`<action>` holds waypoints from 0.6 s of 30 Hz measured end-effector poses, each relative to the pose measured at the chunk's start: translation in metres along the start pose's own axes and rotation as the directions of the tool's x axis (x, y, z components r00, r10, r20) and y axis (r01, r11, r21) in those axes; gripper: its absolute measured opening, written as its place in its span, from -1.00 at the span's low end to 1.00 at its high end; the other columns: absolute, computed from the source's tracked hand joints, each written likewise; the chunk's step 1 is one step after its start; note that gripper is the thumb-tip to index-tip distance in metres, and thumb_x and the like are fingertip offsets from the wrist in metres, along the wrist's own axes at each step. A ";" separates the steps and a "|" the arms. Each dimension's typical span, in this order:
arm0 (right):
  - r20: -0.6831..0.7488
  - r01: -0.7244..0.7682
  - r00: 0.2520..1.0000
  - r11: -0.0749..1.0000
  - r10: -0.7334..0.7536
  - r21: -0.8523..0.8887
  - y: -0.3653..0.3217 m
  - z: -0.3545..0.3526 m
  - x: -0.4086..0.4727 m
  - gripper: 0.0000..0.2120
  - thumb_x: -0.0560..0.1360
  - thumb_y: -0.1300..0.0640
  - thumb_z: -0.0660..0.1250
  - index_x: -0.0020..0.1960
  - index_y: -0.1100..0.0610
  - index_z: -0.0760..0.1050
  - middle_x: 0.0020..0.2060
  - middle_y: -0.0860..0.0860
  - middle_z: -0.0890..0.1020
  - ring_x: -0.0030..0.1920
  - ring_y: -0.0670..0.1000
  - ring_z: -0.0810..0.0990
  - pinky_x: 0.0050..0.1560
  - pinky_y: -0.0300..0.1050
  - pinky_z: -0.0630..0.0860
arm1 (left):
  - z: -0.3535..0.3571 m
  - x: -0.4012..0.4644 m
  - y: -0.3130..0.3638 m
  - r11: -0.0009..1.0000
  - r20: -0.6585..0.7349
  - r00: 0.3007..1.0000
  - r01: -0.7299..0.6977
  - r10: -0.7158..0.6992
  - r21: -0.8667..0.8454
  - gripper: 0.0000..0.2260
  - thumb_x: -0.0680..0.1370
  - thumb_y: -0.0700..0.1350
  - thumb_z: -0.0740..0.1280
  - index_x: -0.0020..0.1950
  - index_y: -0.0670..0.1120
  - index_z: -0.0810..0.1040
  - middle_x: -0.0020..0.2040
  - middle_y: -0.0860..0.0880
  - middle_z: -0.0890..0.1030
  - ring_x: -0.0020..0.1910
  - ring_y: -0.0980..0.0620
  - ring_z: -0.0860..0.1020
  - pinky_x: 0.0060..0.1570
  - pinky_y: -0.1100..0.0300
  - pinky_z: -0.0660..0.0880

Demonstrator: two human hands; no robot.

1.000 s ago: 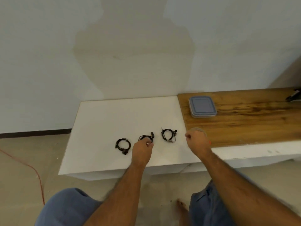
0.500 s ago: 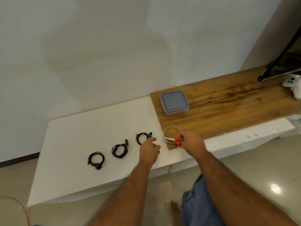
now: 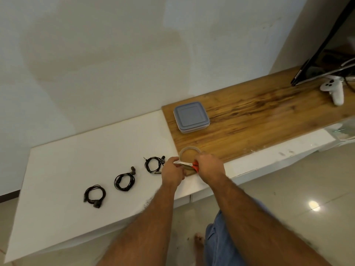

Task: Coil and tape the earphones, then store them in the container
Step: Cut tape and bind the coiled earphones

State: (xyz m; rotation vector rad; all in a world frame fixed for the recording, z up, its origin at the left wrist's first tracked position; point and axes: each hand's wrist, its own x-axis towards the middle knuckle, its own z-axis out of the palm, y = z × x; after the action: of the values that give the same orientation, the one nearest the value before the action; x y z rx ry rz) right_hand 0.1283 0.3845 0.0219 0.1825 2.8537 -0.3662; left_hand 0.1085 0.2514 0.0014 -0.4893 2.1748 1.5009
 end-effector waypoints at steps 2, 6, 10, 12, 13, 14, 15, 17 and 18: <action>0.013 0.004 1.000 1.000 -0.003 -0.010 0.000 0.000 0.000 -0.87 0.54 0.05 0.33 0.04 0.03 0.59 -0.04 0.05 0.59 -0.07 0.08 0.58 -0.10 -0.04 0.57 | 0.001 -0.002 0.000 1.000 -0.008 1.000 -0.006 0.006 -0.029 -0.62 0.52 -0.45 0.19 0.31 -0.21 0.43 -0.19 -0.11 0.57 -0.40 0.04 0.53 -0.41 0.20 0.51; 0.013 0.017 1.000 1.000 -0.018 0.005 -0.002 -0.002 -0.001 -0.87 0.55 0.02 0.31 0.02 0.02 0.59 -0.07 0.03 0.60 -0.10 0.06 0.57 -0.12 -0.05 0.55 | 0.002 -0.003 -0.004 0.995 -0.008 1.000 -0.006 0.006 -0.097 -0.66 0.50 -0.44 0.22 0.23 -0.20 0.45 -0.26 -0.10 0.60 -0.41 0.03 0.53 -0.39 0.16 0.51; 0.046 0.011 0.999 0.999 -0.012 0.034 -0.004 -0.007 -0.006 -0.87 0.55 -0.01 0.30 -0.01 0.01 0.57 -0.12 0.01 0.61 -0.13 0.04 0.55 -0.14 -0.08 0.49 | 0.000 -0.005 -0.005 0.992 -0.012 1.000 -0.018 0.016 -0.126 -0.78 0.50 -0.35 0.28 0.11 -0.15 0.49 -0.29 -0.12 0.63 -0.34 -0.06 0.56 -0.24 0.03 0.58; 0.053 0.020 0.998 0.997 -0.023 0.070 -0.005 -0.008 -0.009 -0.88 0.53 -0.03 0.32 -0.01 0.00 0.57 -0.13 0.01 0.62 -0.13 0.04 0.55 -0.16 -0.10 0.48 | 0.000 -0.005 -0.006 0.991 -0.022 0.999 -0.026 0.024 -0.128 -0.80 0.51 -0.33 0.27 0.07 -0.11 0.48 -0.25 -0.16 0.65 -0.31 -0.11 0.59 -0.20 -0.03 0.59; 0.066 0.024 0.997 0.995 -0.030 0.099 -0.006 -0.009 -0.010 -0.87 0.52 -0.03 0.33 -0.01 0.00 0.57 -0.14 0.00 0.62 -0.14 0.03 0.54 -0.18 -0.11 0.46 | 0.000 -0.005 -0.006 0.991 -0.026 0.999 -0.032 0.028 -0.130 -0.81 0.51 -0.33 0.26 0.07 -0.11 0.48 -0.24 -0.19 0.66 -0.30 -0.14 0.60 -0.22 -0.02 0.59; 0.086 0.025 0.996 0.991 -0.036 0.130 -0.006 -0.009 -0.012 -0.87 0.52 -0.02 0.35 0.00 0.00 0.57 -0.14 0.00 0.62 -0.14 0.02 0.54 -0.18 -0.12 0.44 | -0.001 -0.005 -0.007 0.991 -0.032 0.999 -0.033 0.029 -0.131 -0.82 0.52 -0.33 0.25 0.07 -0.13 0.49 -0.23 -0.22 0.66 -0.30 -0.16 0.60 -0.24 0.00 0.58; 0.110 0.022 0.993 0.986 -0.041 0.164 -0.006 -0.009 -0.013 -0.86 0.51 -0.02 0.36 0.01 0.00 0.58 -0.14 0.00 0.62 -0.13 0.02 0.55 -0.17 -0.12 0.45 | -0.001 -0.005 -0.007 0.991 -0.041 0.999 -0.032 0.027 -0.133 -0.82 0.52 -0.34 0.24 0.07 -0.15 0.50 -0.22 -0.23 0.67 -0.30 -0.17 0.61 -0.27 0.03 0.57; 0.152 0.008 0.987 0.968 -0.047 0.251 -0.005 -0.010 -0.014 -0.84 0.48 0.00 0.39 0.03 0.00 0.60 -0.12 -0.01 0.64 -0.10 0.02 0.57 -0.11 -0.07 0.53 | 0.000 -0.005 -0.007 0.991 -0.055 0.998 -0.027 0.020 -0.130 -0.82 0.53 -0.35 0.22 0.06 -0.16 0.52 -0.22 -0.20 0.66 -0.32 -0.11 0.62 -0.33 0.09 0.55; 0.168 -0.003 0.984 0.955 -0.049 0.298 -0.005 -0.009 -0.014 -0.83 0.45 0.01 0.41 0.02 0.00 0.61 -0.13 -0.01 0.65 -0.09 0.03 0.58 -0.07 -0.03 0.56 | -0.001 -0.005 -0.007 0.992 -0.063 0.998 -0.026 0.018 -0.123 -0.81 0.54 -0.36 0.21 0.05 -0.15 0.52 -0.21 -0.18 0.65 -0.34 -0.07 0.62 -0.34 0.10 0.56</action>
State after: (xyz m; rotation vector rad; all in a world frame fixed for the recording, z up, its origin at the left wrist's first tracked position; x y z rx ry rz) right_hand 0.1394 0.3809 0.0353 0.1643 2.6173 -0.7772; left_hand 0.1160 0.2487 -0.0012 -0.5609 2.1482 1.6608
